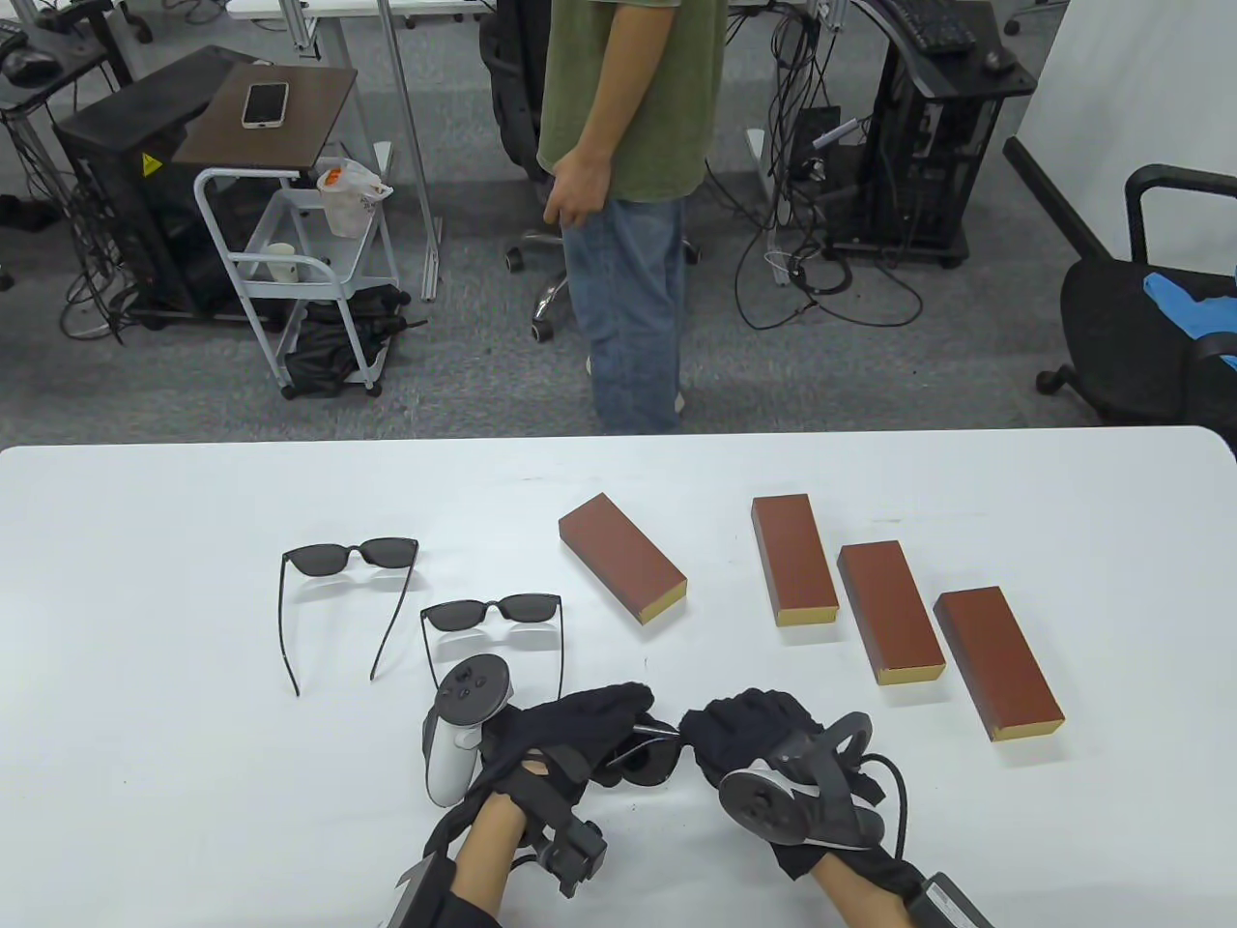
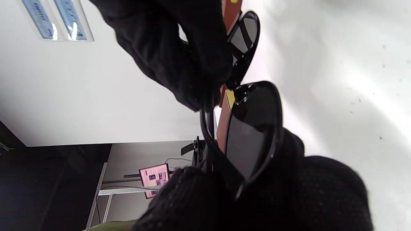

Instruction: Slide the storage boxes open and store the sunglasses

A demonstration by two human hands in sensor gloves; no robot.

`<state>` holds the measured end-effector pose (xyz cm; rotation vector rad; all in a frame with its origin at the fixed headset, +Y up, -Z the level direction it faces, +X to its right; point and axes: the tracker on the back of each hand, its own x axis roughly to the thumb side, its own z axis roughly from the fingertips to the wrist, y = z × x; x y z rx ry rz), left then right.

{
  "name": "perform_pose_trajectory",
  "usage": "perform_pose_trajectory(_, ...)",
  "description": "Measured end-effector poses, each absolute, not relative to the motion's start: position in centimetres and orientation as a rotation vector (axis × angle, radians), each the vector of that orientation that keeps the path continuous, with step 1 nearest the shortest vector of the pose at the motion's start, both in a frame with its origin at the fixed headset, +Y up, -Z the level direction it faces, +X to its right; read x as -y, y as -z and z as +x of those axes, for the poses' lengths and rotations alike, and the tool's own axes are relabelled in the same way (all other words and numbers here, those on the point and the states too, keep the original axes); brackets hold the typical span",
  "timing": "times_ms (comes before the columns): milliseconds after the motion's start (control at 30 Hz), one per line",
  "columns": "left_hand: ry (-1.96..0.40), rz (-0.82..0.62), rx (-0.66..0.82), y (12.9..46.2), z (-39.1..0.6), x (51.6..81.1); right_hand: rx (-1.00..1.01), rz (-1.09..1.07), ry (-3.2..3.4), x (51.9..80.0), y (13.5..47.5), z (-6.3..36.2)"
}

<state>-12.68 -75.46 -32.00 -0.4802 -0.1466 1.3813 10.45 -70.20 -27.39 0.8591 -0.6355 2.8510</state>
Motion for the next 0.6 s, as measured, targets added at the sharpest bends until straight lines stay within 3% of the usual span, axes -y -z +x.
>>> perform_pose_trajectory(333,-0.918,-0.074,-0.002,31.3,-15.4,72.4,0.312,0.854,-3.019,72.2,28.0,9.8)
perform_pose_trajectory(600,-0.728,0.031,-0.01,31.1,-15.7,71.2,0.092,0.848,-3.067,73.9,28.3,9.1)
